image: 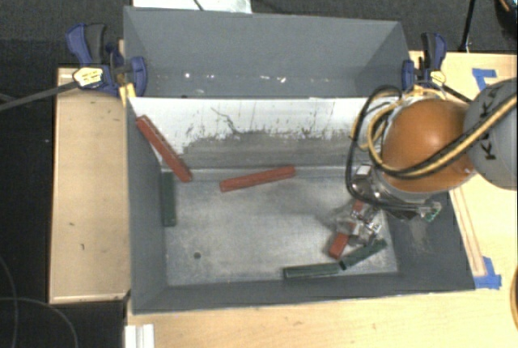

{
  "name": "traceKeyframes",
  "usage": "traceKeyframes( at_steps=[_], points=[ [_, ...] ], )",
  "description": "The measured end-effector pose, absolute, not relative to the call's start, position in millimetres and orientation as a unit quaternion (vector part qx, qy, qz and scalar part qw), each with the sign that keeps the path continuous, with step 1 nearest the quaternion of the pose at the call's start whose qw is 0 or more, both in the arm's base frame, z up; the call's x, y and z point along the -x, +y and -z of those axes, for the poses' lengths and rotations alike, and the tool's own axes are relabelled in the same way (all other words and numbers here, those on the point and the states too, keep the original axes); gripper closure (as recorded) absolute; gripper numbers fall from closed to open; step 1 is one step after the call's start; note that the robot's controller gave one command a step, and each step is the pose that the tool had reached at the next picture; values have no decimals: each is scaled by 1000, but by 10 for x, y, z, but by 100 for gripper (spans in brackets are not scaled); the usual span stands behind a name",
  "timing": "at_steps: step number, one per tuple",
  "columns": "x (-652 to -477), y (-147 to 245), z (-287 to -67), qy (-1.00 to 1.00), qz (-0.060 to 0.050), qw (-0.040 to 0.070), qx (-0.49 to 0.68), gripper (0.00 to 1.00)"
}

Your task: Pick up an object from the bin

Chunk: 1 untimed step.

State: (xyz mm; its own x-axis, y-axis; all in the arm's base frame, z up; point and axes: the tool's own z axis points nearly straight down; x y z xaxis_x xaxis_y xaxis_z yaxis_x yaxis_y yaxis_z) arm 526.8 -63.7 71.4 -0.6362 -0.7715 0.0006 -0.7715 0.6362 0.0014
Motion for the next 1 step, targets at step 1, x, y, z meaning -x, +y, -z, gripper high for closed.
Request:
traceKeyframes(
  at_steps=[1],
  points=[
    [-4981, -821, -1701, -912, -2, -4, -410, 100]
  ],
)
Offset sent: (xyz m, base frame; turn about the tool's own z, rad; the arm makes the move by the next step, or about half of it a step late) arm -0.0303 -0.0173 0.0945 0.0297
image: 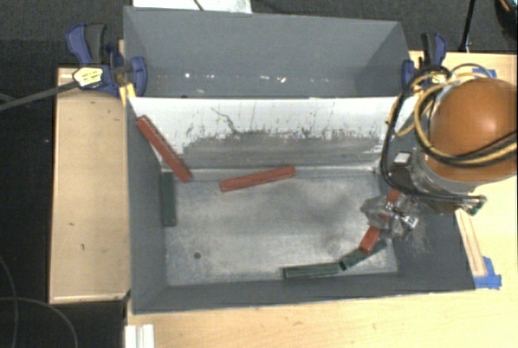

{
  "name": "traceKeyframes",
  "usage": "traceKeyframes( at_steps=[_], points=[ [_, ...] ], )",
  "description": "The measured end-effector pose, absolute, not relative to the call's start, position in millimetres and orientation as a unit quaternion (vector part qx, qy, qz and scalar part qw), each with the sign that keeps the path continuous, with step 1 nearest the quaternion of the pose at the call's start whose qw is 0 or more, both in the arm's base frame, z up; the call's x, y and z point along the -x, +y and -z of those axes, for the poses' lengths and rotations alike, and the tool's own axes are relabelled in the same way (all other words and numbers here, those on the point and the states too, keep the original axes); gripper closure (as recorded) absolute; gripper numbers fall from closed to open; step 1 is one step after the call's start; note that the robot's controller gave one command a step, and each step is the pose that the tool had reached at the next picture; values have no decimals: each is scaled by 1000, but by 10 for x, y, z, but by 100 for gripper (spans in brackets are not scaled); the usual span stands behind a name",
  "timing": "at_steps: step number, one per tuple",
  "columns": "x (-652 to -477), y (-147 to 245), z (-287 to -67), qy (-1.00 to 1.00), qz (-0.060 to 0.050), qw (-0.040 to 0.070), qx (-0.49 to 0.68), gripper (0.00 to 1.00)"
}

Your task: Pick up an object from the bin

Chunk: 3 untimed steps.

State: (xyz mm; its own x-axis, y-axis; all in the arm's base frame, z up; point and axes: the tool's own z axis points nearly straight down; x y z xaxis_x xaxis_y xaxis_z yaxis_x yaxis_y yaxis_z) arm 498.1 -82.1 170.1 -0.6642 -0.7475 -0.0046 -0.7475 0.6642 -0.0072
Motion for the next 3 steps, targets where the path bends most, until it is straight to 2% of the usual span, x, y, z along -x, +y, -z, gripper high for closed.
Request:
traceKeyframes(
  at_steps=[3],
  points=[
    [-4970, -805, -1661, 914, -1, 0, 405, 100]
  ],
)
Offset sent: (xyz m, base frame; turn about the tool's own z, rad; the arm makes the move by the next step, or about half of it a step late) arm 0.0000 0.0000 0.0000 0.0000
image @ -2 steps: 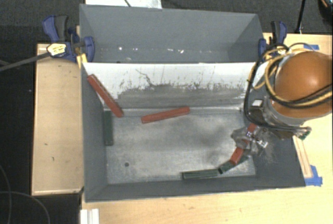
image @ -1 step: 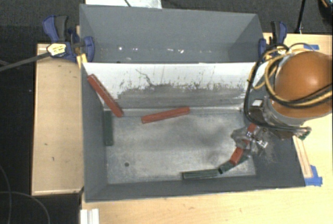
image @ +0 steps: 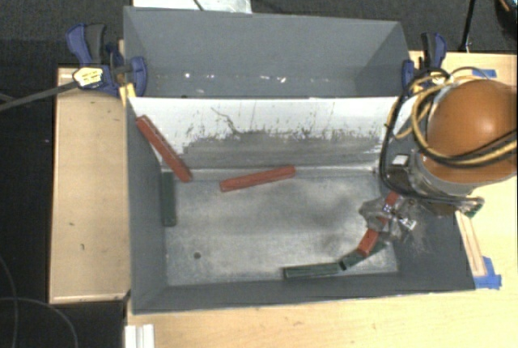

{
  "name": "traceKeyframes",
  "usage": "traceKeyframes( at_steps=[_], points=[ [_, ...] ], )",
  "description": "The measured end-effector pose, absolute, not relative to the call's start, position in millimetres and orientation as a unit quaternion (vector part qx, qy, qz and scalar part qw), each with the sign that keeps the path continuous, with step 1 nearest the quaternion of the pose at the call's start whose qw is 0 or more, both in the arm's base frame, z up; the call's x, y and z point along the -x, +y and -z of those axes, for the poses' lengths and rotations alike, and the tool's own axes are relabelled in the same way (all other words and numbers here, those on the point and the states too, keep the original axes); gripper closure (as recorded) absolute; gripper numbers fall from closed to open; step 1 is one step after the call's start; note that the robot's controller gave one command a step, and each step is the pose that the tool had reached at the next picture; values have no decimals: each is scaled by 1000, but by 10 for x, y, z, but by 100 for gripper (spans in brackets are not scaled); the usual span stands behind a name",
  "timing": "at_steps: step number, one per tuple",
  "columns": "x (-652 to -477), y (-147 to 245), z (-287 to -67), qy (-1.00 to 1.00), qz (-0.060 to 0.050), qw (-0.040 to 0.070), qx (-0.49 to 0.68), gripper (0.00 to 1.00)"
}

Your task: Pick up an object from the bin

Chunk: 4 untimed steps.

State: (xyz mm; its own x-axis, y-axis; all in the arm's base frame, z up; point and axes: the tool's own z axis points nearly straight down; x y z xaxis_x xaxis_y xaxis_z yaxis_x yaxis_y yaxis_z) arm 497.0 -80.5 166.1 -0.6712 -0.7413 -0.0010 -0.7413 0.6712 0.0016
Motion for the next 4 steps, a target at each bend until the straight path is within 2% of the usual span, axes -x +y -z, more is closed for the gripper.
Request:
traceKeyframes(
  at_steps=[4],
  points=[
    [-4969, -804, -1661, 915, -1, 0, 403, 100]
  ],
)
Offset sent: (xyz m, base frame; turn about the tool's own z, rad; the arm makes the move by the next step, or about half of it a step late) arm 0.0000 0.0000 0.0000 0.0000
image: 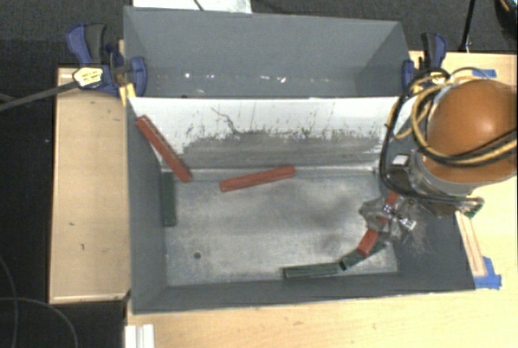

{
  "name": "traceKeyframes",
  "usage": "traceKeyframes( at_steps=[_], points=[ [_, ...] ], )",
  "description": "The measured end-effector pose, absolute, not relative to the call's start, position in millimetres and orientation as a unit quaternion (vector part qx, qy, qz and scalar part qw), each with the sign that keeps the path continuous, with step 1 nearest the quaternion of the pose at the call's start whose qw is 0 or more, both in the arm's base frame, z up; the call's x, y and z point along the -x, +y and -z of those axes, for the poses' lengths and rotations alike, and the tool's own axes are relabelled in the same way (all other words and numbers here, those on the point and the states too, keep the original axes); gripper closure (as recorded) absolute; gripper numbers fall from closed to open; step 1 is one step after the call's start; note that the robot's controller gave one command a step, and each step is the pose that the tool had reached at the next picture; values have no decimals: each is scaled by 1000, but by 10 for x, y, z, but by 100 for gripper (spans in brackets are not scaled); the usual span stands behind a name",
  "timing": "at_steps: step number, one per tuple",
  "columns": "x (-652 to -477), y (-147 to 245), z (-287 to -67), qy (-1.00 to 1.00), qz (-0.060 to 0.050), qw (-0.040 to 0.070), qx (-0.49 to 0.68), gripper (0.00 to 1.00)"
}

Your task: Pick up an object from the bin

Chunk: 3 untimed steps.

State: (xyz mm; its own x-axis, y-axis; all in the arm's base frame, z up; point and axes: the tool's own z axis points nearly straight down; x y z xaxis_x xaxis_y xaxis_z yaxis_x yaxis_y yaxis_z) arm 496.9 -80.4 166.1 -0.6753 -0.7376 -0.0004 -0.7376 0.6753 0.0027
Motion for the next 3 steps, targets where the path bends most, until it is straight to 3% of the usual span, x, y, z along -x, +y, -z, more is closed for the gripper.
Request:
traceKeyframes(
  at_steps=[3],
  points=[
    [-4968, -804, -1661, -912, 1, 1, -409, 100]
  ],
)
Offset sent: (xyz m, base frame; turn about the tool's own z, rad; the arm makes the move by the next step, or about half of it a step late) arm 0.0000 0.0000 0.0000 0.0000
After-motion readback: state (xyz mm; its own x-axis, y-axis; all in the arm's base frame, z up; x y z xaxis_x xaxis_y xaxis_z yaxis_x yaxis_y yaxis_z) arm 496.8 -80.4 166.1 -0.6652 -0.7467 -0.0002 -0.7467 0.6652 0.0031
